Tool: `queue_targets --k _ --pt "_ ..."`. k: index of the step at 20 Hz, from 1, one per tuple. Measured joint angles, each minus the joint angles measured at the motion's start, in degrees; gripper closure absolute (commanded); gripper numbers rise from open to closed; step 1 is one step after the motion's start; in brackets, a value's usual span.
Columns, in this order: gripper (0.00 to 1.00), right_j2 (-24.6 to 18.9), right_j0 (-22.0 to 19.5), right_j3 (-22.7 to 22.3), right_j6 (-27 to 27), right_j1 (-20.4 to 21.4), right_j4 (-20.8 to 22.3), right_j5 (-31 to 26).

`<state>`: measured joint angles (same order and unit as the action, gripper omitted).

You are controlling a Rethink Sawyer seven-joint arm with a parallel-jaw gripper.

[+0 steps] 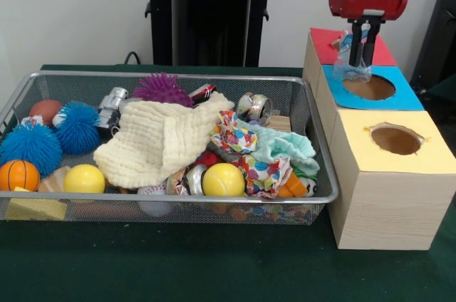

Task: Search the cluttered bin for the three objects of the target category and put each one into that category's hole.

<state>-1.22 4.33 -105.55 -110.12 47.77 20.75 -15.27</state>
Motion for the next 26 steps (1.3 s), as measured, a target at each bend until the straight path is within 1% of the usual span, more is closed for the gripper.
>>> queue_targets --k 7,14,26 --pt "1.00 2.1 1.9 0.3 0.0 -1.1 -0.9 3.2" --pt "1.00 2.7 3.2 1.3 0.0 -2.2 -2.7 3.3" --pt "1.00 2.8 3.3 1.6 0.0 -2.8 -4.2 3.3"
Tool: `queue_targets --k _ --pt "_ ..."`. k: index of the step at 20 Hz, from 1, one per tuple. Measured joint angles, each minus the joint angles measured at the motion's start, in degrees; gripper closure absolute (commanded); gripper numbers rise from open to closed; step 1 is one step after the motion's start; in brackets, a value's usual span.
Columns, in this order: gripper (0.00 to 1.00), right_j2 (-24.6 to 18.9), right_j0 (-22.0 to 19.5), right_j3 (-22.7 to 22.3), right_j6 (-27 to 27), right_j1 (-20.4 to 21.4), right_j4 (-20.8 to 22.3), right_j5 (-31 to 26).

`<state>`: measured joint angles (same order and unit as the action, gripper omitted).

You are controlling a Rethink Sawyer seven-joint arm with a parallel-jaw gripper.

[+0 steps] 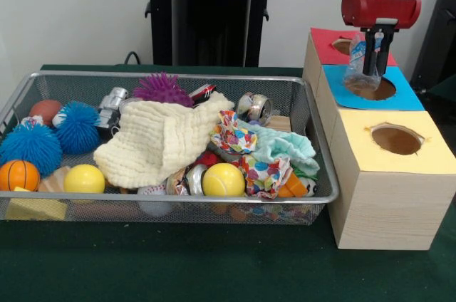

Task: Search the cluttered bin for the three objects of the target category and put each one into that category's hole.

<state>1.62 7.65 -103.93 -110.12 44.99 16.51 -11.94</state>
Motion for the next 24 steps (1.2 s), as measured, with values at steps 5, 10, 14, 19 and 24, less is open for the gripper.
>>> queue_targets --k 5,10,14,19,24 --pt "1.00 0.0 0.0 0.1 0.0 0.0 -0.2 0.0" --pt "1.00 0.0 0.0 0.9 0.0 -0.7 -0.7 0.0" --pt "1.00 0.0 0.0 2.4 0.0 -1.2 -0.9 0.0" --pt "1.00 0.1 0.0 4.0 0.0 -1.3 -1.1 0.0" --pt "1.00 0.3 0.0 5.1 0.0 -1.6 -1.2 0.0"
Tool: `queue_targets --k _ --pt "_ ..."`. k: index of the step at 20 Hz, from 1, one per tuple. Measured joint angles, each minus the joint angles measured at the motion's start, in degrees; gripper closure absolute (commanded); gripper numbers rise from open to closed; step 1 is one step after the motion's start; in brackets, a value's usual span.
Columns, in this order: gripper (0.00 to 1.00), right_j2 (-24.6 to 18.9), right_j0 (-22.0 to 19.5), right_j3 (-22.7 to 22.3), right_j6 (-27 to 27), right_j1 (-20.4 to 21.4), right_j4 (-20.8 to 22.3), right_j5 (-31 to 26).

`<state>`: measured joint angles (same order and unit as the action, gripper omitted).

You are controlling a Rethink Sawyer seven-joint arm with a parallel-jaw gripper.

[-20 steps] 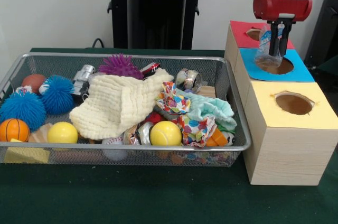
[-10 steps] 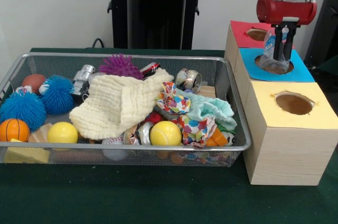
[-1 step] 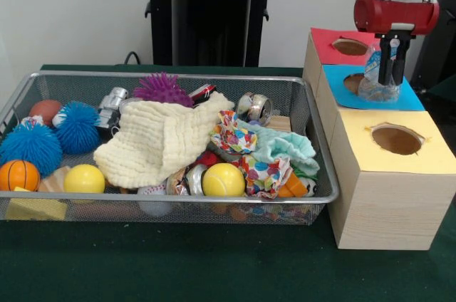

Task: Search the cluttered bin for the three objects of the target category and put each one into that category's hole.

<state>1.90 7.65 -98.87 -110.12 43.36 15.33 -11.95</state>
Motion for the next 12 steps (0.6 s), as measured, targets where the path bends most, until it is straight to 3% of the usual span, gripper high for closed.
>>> queue_targets --k 12 --pt "1.00 1.1 0.0 1.0 0.0 -0.6 0.0 0.0"
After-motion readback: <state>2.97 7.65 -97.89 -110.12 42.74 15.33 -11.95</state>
